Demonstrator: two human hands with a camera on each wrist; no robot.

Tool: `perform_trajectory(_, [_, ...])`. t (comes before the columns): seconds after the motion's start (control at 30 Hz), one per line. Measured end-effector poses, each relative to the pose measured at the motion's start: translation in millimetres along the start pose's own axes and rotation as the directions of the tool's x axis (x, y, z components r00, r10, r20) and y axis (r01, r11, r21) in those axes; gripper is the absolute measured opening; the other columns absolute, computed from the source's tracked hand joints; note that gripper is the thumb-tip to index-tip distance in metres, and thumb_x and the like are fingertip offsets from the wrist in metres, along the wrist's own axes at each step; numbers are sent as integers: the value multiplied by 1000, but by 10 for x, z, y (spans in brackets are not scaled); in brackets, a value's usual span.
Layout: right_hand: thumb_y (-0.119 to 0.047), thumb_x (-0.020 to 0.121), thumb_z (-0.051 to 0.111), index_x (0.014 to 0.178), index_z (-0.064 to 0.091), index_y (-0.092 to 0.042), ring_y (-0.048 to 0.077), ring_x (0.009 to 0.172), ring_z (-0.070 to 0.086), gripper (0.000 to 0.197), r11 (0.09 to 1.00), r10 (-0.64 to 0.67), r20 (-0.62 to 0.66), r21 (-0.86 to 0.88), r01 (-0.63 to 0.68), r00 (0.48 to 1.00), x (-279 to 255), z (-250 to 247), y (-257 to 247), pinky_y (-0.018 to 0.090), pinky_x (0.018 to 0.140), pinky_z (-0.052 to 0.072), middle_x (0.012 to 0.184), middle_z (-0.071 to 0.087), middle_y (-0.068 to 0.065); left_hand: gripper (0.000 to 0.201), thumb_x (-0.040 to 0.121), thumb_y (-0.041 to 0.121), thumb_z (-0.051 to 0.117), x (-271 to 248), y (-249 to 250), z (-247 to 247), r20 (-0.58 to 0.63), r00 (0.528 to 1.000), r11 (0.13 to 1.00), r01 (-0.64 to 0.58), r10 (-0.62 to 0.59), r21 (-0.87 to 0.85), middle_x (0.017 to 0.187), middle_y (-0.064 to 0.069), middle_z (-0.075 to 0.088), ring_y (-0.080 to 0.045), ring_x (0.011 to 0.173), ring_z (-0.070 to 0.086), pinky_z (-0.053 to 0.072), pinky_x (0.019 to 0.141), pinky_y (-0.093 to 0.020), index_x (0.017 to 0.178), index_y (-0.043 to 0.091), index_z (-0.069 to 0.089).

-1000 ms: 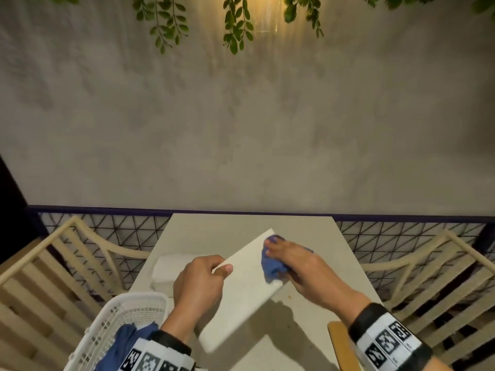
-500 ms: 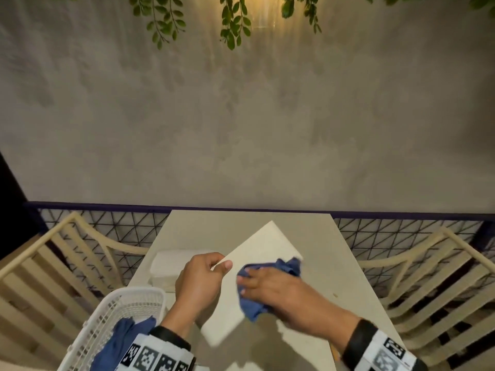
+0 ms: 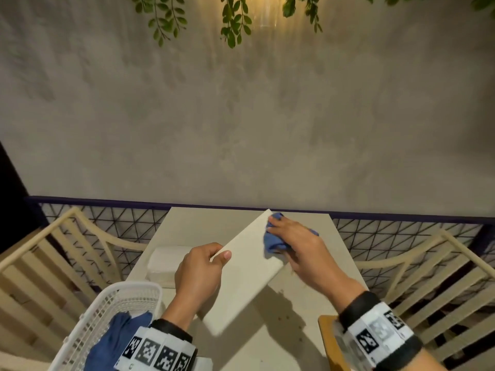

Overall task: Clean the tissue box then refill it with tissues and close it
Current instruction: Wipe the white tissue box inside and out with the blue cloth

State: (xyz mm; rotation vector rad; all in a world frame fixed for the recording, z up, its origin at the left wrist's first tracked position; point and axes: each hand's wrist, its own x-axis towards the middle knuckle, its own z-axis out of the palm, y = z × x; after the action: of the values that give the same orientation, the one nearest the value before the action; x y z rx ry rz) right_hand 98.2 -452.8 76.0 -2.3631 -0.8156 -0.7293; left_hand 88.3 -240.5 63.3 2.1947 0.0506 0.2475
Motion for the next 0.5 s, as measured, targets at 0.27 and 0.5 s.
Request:
perform_trajectory(0.27, [-3, 78, 57, 113, 63, -2, 14, 120, 46, 35, 999, -15, 36, 31, 13, 999, 96, 43, 32, 35, 98, 36, 122, 62, 15, 30, 88, 32, 56, -99, 62, 195, 13, 999, 998, -30, 30, 46, 58, 3, 56, -27, 70, 55, 34, 56, -29, 59, 30, 54])
perform_trajectory(0.5, [-12, 82, 58, 115, 62, -9, 19, 119, 53, 33, 998, -26, 63, 58, 23, 998, 29, -85, 237, 28, 103, 38, 125, 61, 9, 31, 87, 34, 57, -175, 146, 329, -10, 998, 998, -54, 55, 42, 58, 5, 57, -24, 68, 54, 34, 55, -27, 57, 34, 52])
